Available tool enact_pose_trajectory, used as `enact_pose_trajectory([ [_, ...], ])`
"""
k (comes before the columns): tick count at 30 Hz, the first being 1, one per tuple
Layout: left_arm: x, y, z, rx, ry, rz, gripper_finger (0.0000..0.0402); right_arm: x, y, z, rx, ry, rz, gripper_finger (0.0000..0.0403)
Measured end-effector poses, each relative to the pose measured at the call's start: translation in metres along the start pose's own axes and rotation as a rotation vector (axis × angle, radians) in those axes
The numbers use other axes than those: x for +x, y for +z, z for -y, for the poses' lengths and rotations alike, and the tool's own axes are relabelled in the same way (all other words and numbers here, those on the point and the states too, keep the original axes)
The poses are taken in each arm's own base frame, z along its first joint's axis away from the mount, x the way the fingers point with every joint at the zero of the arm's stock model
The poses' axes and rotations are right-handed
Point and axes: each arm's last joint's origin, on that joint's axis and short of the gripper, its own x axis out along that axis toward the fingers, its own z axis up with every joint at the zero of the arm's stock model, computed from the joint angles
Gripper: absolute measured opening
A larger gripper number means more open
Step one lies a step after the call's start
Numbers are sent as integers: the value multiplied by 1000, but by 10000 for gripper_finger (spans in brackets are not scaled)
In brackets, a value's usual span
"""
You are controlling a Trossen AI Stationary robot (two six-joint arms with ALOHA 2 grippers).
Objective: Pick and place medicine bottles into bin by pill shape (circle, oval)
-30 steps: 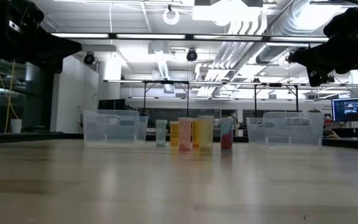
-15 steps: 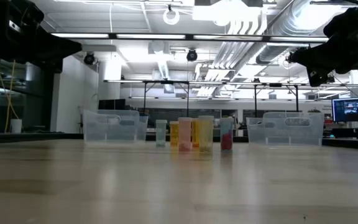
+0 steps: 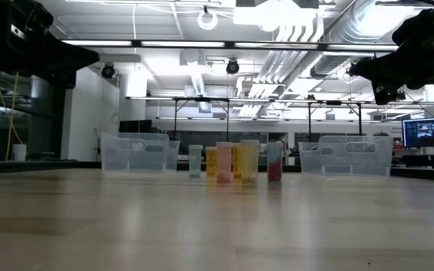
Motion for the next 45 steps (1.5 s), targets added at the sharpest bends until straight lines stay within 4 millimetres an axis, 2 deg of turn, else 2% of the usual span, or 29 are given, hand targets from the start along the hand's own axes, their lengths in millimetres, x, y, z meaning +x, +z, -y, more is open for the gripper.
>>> enact_pose_trajectory([
  [18,0,5,0,-19,0,50,5,0,0,0,0,0,0,0],
  [22,-1,15,-1,-138,8,151,5,0,0,0,0,0,0,0],
  [24,-3,27,-2,-208,21,286,5,0,0,0,0,0,0,0],
  [27,-7,46,-2,-197,-7,444,5,0,0,0,0,0,0,0],
  [30,-2,63,0,-169,-38,405,5,0,0,0,0,0,0,0],
  [35,21,75,4,-147,-36,220,5,0,0,0,0,0,0,0],
  [40,37,71,8,-111,-63,152,5,0,0,0,0,0,0,0],
  [45,42,73,8,-122,-63,182,5,0,0,0,0,0,0,0],
])
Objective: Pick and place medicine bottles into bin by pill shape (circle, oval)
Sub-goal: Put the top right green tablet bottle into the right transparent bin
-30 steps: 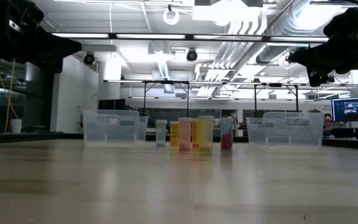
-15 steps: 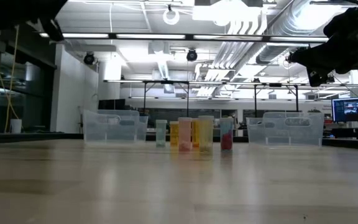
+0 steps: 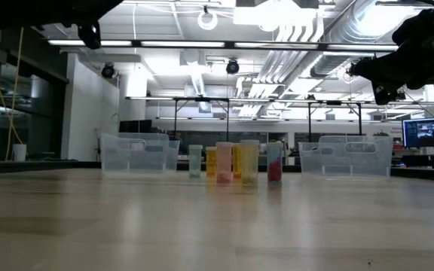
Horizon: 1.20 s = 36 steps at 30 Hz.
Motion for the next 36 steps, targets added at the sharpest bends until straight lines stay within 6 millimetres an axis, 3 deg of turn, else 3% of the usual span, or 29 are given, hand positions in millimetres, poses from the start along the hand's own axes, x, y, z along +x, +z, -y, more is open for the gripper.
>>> enact_pose_trajectory([
  [9,0,-2,1,-26,-30,-26,5,0,2,0,0,3,17,0],
  [14,0,-3,1,-33,-56,-41,5,-4,27,-3,92,-9,299,0],
  [20,0,-2,1,-34,-38,-27,5,-8,56,-17,-90,252,587,0],
  [23,0,0,1,-36,-41,-4,5,5,62,-21,-148,265,527,0],
  [28,0,2,1,-37,-42,13,5,39,70,-23,-157,138,357,0],
  [36,0,-5,1,-32,-53,-52,5,86,61,-19,-171,-60,143,0],
])
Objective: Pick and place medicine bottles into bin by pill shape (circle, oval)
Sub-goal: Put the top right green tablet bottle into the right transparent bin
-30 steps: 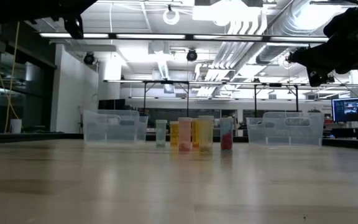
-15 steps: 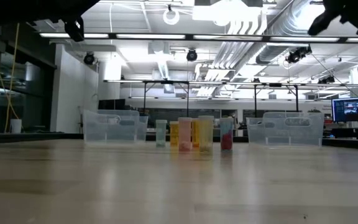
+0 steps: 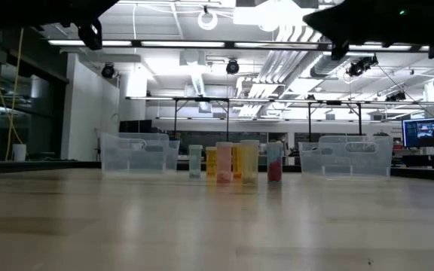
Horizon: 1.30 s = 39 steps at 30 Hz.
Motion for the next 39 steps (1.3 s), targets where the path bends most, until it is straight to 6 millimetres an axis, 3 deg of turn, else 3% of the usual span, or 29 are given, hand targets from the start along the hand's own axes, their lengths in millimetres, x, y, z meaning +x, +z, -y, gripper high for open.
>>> enact_pose_trajectory([
  [7,0,-1,0,1,12,-13,5,15,-7,1,-10,-98,-64,3],
  [10,0,-1,-1,1,14,-12,5,19,-7,1,21,-120,-74,23],
  [16,0,-1,-1,1,21,-12,5,32,-14,4,43,-278,-173,124],
  [20,0,-1,-1,2,38,-11,5,50,-22,9,62,-397,-327,197],
  [23,0,-2,-1,2,41,-14,5,64,-26,19,96,-514,-475,229],
  [29,0,-3,-2,3,43,-29,5,81,-43,37,155,-657,-714,238],
  [39,0,-4,-2,3,43,-34,5,97,-68,51,199,-661,-801,238],
])
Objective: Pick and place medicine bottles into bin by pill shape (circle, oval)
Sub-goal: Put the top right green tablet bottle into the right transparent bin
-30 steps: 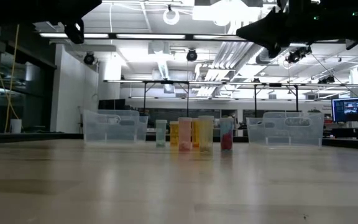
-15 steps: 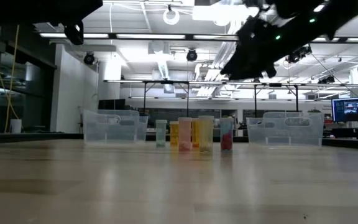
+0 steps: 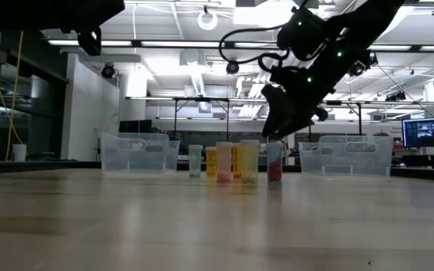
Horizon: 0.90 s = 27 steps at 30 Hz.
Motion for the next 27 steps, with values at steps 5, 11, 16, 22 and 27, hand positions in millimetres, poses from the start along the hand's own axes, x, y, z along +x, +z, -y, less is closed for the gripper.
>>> enact_pose_trajectory([
  [5,0,0,0,0,0,-1,5,8,-3,4,11,-26,-22,238],
  [11,0,0,0,0,0,-1,5,14,-5,6,26,-40,-40,238],
  [16,0,-1,0,1,0,-6,5,15,-6,6,39,-43,-45,238],
  [22,0,-1,0,0,0,-6,5,15,-8,8,72,-53,-67,238],
  [27,0,-1,0,1,0,-13,5,15,-8,8,73,-31,-80,238],
])
